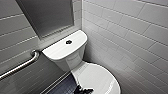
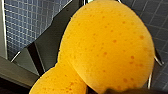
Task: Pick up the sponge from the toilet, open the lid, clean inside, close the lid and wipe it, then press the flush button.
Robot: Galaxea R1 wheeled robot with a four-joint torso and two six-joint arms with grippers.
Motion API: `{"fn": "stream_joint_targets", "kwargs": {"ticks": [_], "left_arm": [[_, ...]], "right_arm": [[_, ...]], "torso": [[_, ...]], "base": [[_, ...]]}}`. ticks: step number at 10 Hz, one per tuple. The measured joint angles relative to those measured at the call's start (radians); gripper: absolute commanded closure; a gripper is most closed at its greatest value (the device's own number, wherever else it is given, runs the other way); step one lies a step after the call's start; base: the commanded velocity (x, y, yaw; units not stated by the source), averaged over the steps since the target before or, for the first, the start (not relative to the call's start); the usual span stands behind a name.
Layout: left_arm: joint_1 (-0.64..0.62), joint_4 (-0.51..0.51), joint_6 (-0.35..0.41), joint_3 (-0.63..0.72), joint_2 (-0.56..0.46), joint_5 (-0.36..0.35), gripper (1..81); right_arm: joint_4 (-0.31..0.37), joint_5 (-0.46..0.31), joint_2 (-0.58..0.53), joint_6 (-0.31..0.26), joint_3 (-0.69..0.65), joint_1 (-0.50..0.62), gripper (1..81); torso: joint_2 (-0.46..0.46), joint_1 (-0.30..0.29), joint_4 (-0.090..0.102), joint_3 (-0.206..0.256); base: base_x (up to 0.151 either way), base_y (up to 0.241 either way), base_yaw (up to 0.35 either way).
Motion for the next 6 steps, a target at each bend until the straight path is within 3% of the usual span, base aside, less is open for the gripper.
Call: {"fn": "stream_joint_targets", "kwargs": {"ticks": [3,6], "left_arm": [[-0.012,-0.01,-0.051,0.101,-0.059,-0.03,1.0],[-0.016,-0.014,-0.216,0.158,-0.096,-0.086,1.0]], "right_arm": [[0.0,0.004,0.007,0.025,-0.01,0.0,81.1],[0.001,0.004,0.031,0.026,-0.035,0.0,81.1]], "torso": [[0.0,0.0,0.0,0.0],[0.0,0.0,0.0,0.0]], "base": [[0.0,0.0,0.0],[0.0,0.0,0.0]]}}
